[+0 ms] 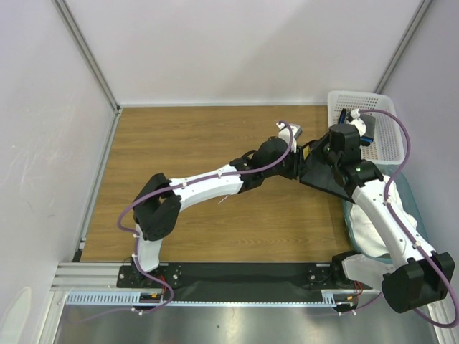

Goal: Fold and stack the towels
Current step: Move the towel to the center of the board

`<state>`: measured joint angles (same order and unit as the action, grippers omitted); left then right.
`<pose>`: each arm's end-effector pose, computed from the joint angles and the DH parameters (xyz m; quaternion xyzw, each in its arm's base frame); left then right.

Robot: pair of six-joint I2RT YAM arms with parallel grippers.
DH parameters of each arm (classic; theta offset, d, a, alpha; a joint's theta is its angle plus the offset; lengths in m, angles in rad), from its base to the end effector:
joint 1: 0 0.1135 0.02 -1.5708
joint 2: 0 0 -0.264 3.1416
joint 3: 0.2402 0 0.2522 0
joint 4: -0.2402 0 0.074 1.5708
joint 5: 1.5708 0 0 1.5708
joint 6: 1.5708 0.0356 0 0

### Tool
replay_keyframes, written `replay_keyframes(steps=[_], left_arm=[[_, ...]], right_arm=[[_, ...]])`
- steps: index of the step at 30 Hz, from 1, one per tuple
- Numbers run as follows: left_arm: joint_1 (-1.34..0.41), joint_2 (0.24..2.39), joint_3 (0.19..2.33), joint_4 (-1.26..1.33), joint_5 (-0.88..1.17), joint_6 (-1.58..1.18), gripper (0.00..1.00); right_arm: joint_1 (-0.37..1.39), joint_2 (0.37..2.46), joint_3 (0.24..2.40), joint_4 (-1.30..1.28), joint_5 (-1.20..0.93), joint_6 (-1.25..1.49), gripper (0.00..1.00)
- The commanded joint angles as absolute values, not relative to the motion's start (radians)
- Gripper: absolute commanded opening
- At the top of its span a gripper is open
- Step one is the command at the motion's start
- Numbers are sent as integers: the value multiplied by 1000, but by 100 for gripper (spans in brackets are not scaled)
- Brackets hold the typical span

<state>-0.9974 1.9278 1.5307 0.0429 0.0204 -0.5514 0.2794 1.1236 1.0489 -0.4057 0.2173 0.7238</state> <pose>0.2512 -0.3903 0.2834 0.1872 0.7990 -0.4056 0.4026 0.2434 0.0619 0.3428 0.2422 0.8167 0.1666 0.4966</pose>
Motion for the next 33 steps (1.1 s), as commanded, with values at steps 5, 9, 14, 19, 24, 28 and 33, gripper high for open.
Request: replay_keyframes(steps=[5,9,14,19,24,28,33], left_arm=[[-979,1899,1609,-84,-34,-566,0],[-899,1798,1551,-89,20,-592,0],[-769,1740,1546,-107,90,-583,0],[-666,1770,1620,-107,155,-543,0],[-626,1778,1660,-91,173,-546,0],[-626,1711,1562,-77,120,-587,0],[-623,1535,1367,-104,6,-713,0]], right_arm=[[288,1198,1077,-296,183,678,0],[314,1314,1192,-299,173,569,0],[340,1471,1368,-256,175,497,0],[394,1595,1540,-180,205,378,0],[459,1771,1837,-247,291,255,0],[509,1885,2006,-350,330,206,0],[590,1956,2039,-380,338,153,0]])
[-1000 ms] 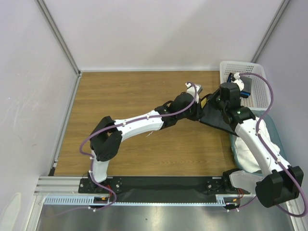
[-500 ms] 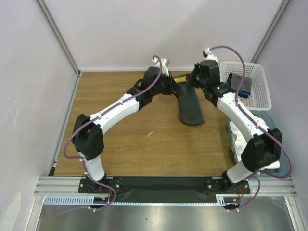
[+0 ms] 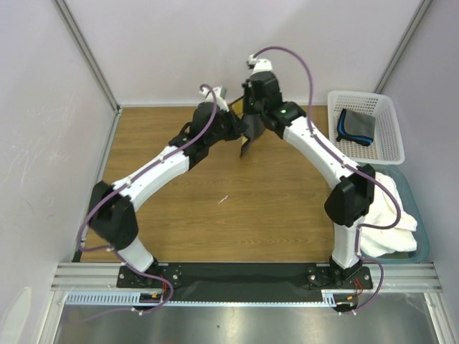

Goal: Fold and stack the towels
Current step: Move the towel to the center of the board

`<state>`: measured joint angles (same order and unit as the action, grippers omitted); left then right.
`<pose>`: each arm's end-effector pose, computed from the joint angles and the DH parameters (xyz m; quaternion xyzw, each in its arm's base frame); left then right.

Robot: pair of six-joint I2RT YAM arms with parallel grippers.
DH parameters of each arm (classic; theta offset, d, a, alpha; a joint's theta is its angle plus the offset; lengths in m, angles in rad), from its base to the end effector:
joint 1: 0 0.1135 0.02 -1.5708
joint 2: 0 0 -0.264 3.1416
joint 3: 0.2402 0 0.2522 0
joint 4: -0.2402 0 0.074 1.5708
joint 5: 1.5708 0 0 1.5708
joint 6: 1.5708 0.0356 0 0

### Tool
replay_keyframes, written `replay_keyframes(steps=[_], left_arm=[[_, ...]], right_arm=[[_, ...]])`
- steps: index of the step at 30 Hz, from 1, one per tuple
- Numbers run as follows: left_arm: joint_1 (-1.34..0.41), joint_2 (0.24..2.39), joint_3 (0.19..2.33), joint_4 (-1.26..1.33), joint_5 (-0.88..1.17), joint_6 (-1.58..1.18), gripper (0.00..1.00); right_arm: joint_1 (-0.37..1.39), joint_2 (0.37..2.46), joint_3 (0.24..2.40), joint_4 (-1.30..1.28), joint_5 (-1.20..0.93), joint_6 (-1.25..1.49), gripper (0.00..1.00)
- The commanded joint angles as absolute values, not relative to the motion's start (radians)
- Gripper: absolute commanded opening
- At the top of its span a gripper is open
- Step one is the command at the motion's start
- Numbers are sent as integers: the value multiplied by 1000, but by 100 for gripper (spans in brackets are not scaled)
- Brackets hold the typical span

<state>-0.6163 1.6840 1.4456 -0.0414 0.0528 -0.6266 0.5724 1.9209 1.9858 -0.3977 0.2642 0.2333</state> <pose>0.3313 -0.2370 0.3460 0.0118 0.7986 -0.3673 0.4767 0.3863 0.2378 0.4018 -0.0609 0.8087 0.1268 0.5712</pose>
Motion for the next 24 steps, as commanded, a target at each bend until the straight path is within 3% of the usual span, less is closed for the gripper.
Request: replay_keyframes(steps=[1,5,14,17,20,23,24], left_arm=[[-623,1501,1308,-139,3,-730,0],[-612,1349,1171,-251,-100,-814,0],[-572,1089,835,-432,-58,-868,0],[-569,1002,753,-503,-104,-917,0],[-566,924,690,-567,-138,-969,0],[-566,832,621,-638,-143,-1008,0],[-566,801,574,-653,-138,-1020,0]], right_arm=[[598,1969,2040,-383,316,155,0],[632,2054,2066,-420,188,189,0],[775,2230,2169,-591,20,250,2],[821,2259,2148,-584,-35,278,10],[834,2269,2143,-601,-72,330,25],[831,2247,2126,-607,-90,336,49],[830,2238,2126,-617,-92,334,62]])
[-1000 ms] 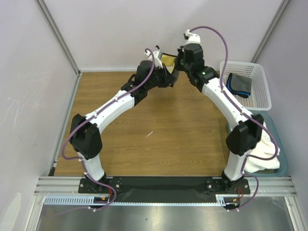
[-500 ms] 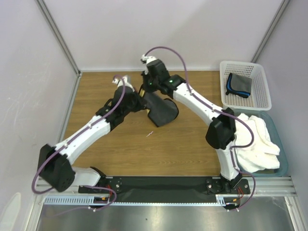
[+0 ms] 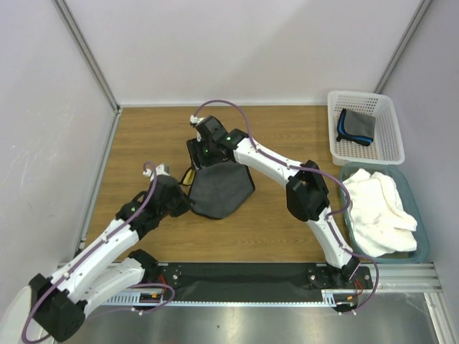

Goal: Fold and stack the towels
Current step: Move the towel to the center of the board, then flatten out the crumpled towel

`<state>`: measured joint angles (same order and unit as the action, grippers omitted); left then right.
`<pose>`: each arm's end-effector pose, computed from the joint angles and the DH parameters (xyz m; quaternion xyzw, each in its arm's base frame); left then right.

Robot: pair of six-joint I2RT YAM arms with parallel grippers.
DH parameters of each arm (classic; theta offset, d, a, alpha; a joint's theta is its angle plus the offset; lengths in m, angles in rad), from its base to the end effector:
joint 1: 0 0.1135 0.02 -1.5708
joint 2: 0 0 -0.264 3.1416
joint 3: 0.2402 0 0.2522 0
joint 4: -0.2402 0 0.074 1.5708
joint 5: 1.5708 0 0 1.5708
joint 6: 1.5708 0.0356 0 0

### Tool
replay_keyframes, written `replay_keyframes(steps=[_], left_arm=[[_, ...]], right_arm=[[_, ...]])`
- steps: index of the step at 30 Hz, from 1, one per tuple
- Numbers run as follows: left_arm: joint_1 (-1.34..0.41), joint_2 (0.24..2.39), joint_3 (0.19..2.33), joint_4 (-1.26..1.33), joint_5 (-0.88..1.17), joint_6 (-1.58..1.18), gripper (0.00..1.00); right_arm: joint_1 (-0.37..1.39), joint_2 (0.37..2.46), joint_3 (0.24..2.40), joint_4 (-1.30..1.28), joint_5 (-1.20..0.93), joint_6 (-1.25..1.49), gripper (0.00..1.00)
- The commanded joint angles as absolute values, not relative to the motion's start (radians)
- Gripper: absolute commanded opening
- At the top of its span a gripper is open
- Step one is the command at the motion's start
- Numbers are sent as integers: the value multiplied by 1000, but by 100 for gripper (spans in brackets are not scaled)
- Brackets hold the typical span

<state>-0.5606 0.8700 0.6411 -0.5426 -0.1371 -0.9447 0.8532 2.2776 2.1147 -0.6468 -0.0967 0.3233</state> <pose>0.1553 -0.0917 0.2420 -0.2016 0.8971 -0.2193 0.3265 0.3383 0.3928 0.2545 -0.2602 0.8903 0.2432 0.2837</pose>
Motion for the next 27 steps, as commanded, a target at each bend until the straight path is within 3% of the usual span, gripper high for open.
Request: replay_keyframes(steps=[1,3,8,16,27], left_arm=[[-566,792,546,-655,-129,-1032,0],[-566,785,478,-647,-88,-1072,0],[-561,804,425,-649,-98,-1112,0],[-549,822,420,-647,-92,-1132,0],[-525,824,437,-623,-95,-1118,1]], right_arm=[[827,2223,2125,-632,-94,333,66],[802,2200,2118,-649,-115,339,74],[712,2045,1958,-657,-167,359,79],[534,1711,1296,-393,-232,419,99],[514,1723,1100,-143,-354,465,96]])
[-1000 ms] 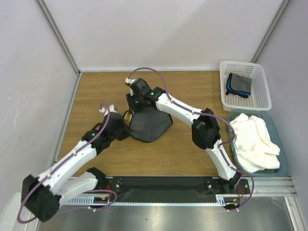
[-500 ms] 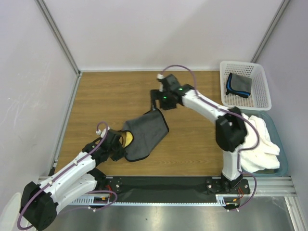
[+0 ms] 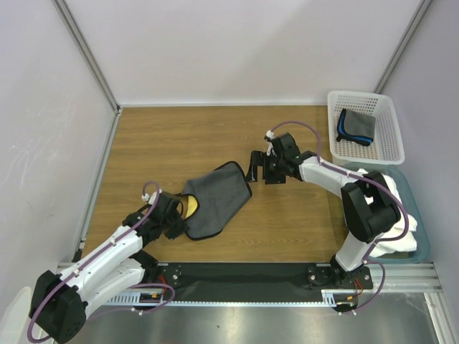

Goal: Fold and stack the towels
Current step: Flatten out the crumpled towel

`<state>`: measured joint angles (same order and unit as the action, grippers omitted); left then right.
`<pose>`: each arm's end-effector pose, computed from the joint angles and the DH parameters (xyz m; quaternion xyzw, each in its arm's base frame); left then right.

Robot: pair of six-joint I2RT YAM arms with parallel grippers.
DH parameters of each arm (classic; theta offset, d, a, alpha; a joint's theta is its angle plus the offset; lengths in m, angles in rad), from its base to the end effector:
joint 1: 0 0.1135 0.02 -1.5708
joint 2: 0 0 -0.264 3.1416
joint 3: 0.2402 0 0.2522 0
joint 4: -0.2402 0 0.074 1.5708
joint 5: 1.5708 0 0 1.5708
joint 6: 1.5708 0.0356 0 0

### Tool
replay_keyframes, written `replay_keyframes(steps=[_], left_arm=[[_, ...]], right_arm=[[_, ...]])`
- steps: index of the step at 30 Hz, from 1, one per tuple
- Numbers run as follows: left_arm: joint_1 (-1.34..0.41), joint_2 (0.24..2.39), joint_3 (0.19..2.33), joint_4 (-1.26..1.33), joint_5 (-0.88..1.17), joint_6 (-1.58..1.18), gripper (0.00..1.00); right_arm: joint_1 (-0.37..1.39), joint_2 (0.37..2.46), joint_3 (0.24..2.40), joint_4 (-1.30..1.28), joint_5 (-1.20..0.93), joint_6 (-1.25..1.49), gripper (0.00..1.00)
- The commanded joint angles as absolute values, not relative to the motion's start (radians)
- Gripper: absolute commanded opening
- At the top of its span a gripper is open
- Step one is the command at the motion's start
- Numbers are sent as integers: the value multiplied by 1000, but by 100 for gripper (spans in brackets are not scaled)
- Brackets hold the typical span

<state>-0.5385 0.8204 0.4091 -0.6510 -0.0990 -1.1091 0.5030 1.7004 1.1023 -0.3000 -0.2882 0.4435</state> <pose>0.1235 -0.0697 0.1681 -0.2840 0.9241 -0.1518 0.2058 0.3085 0.1813 0.2024 -0.0752 0.9324 0.2695 0.2289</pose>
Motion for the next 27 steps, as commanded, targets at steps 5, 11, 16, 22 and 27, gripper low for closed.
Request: replay_keyframes(steps=[5,11,16,22,27], left_arm=[[-509,810,443,-627,-100,-1100,1],[-495,798,445,-624,-95,-1080,1],[-494,802,448,-611,-94,-1066,1],[-491,821,474,-607,-98,-1035,1],[-489,848,486,-592,-94,-1012,1]], right_arm=[[529,1741,1011,20,-402,491,83],[572,1750,1003,3,-365,480,74],[592,1761,1005,3,-334,483,65],[612,1769,1028,-83,-252,453,64],[629,1782,1040,-103,-212,442,63]])
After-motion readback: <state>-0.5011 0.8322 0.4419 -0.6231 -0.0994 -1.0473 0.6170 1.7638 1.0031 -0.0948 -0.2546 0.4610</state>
